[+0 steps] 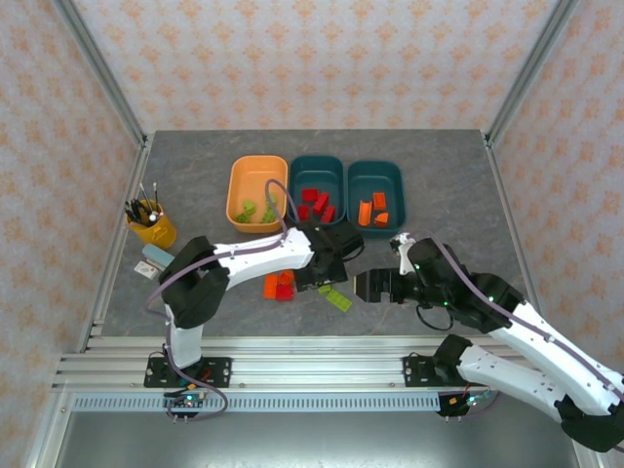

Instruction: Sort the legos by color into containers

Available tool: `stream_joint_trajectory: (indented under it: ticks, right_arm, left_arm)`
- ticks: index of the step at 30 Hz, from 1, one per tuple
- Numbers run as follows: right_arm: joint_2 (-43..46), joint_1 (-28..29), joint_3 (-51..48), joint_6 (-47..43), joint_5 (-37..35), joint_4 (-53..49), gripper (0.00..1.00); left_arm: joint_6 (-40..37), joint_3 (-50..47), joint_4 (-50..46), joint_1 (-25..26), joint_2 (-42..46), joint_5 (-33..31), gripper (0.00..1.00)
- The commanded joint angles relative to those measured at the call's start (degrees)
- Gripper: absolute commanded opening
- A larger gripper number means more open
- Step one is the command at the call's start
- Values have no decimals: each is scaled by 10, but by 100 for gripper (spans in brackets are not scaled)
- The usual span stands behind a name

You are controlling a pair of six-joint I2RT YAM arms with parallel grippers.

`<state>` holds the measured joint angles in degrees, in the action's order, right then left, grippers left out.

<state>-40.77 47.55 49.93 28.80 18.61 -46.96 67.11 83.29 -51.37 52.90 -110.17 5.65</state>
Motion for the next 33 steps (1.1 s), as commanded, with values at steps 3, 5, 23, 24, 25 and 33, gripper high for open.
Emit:
stream_joint_trajectory:
  ticks: [3, 5, 23, 24, 25, 33]
  right_arm:
    - [20, 2, 5, 12, -15, -46, 93]
    - [23, 3, 5, 14, -18, -50, 93]
    - [21, 3, 11, 18, -42, -39, 91]
    - [19, 2, 12, 18, -43, -37, 91]
    - [16, 2, 13, 16, -45, -34, 91]
    - [-81, 2, 48, 1, -48, 63, 90]
  left_arm:
    - [31, 36, -20, 5, -63, -18, 73]
    - [32, 44, -34, 6, -77, -23, 71]
    - [-14, 53, -39, -6, -42, -103, 28]
    - [-23, 63, -51, -12, -30, -113, 28]
    - [-31, 68, -59, -20, -20, -120, 28]
    - [-145, 100, -84, -157, 56, -132, 28]
